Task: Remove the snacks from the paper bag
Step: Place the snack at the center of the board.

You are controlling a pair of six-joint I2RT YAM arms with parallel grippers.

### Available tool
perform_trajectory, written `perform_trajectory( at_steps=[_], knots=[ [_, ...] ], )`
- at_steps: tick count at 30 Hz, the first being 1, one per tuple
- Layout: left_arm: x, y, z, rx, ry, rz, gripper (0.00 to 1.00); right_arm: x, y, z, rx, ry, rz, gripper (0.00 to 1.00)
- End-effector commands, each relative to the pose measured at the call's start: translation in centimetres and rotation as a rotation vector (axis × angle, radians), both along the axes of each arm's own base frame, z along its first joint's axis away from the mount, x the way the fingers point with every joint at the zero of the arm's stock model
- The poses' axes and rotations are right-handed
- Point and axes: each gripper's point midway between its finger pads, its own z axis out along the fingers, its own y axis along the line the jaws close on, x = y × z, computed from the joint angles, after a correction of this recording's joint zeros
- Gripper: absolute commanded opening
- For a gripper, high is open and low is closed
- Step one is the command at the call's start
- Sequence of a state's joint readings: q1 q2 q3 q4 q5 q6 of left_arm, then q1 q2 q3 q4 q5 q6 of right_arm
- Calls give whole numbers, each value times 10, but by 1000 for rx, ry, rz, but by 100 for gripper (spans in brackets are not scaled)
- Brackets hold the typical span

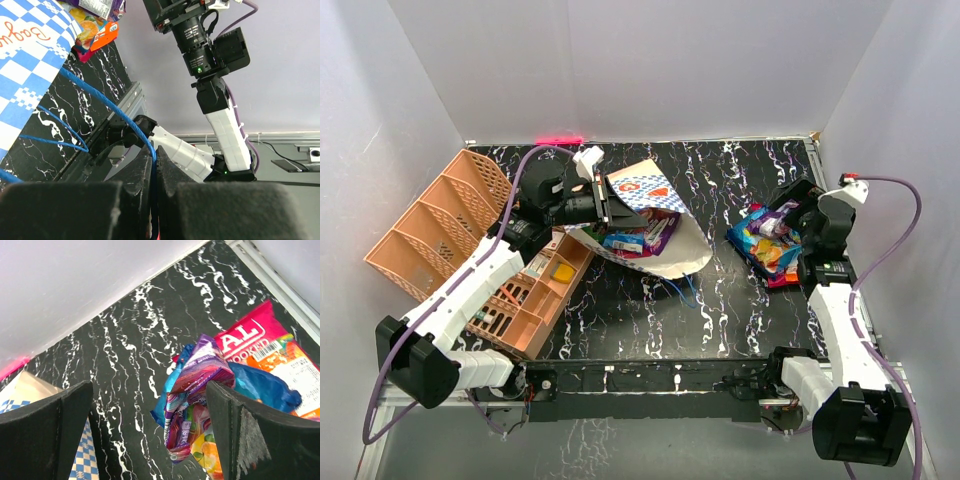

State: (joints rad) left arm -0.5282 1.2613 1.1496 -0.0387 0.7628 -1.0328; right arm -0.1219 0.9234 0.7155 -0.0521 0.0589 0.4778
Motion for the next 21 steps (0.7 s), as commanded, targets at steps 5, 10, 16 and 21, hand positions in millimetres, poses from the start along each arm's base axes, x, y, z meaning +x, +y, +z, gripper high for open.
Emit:
perform_trajectory(
  at_steps=[5,10,16,21],
  knots=[
    [0,-1,15,-9,-24,0,0,-16,-33,-48,148,43,-278,100],
    [-1,-1,14,3,-20,-3,0,-37,-70,-77,164,125,-507,94],
    [0,-3,14,-2,-14,-13,0,-52,-88,-104,255,199,-577,84],
    [0,-4,19,-7,-31,-28,0,-58,-98,-77,220,157,-618,87]
  ],
)
